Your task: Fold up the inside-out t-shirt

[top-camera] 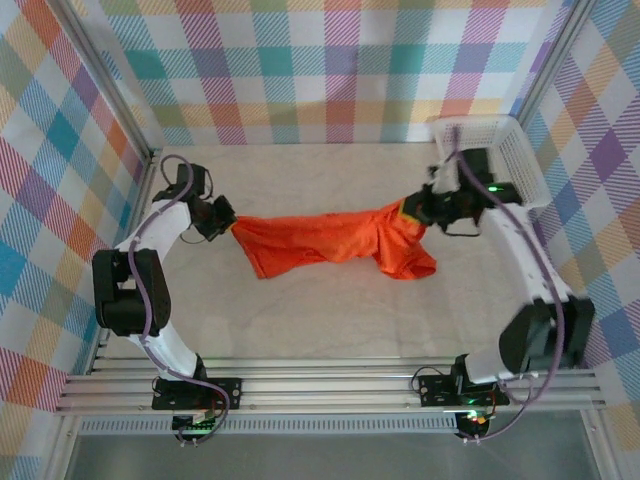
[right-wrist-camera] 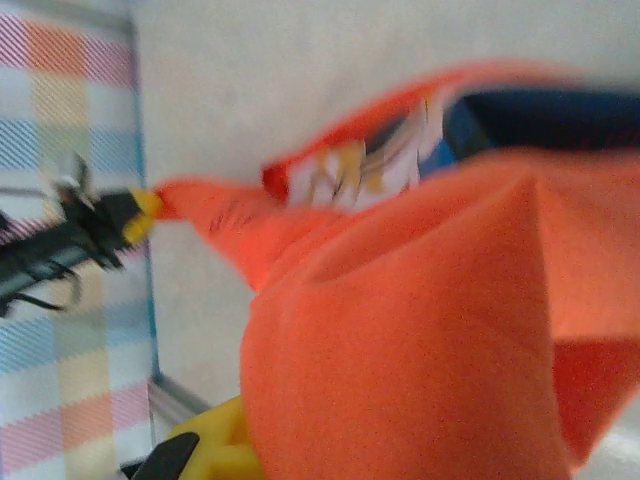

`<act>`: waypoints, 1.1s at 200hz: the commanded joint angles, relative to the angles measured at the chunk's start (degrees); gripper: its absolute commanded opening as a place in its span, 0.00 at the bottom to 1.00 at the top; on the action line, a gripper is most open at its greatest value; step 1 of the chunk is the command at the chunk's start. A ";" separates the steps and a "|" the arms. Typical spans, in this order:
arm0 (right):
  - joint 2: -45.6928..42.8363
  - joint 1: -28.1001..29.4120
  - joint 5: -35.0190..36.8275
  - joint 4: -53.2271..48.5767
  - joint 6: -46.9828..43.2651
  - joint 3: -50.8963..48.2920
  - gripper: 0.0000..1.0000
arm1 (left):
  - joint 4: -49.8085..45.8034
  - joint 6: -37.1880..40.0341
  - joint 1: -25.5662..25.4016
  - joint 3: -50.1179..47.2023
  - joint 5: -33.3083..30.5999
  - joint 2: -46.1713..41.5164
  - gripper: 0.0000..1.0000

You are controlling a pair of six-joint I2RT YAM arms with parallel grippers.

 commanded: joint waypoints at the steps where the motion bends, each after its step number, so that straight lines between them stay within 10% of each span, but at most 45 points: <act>1: 3.87 7.59 -0.89 3.28 2.01 -2.49 0.00 | 1.18 -1.17 -3.24 -0.44 -1.04 0.49 0.00; 91: -0.27 10.20 -0.90 3.69 0.69 9.15 0.00 | 2.93 -2.71 -12.41 0.97 -2.23 6.15 0.00; 113: 4.39 11.11 -3.59 2.30 -0.19 8.23 0.23 | 3.72 -2.75 -12.88 -0.07 -2.25 6.83 0.00; 161: 11.57 18.20 -9.36 0.11 -3.19 8.55 0.35 | 4.12 -2.79 -13.38 0.21 -2.08 7.98 0.00; 220: 11.03 15.90 8.03 -2.99 -4.13 8.26 0.37 | 3.77 -2.28 -13.42 -0.03 -1.95 8.15 0.00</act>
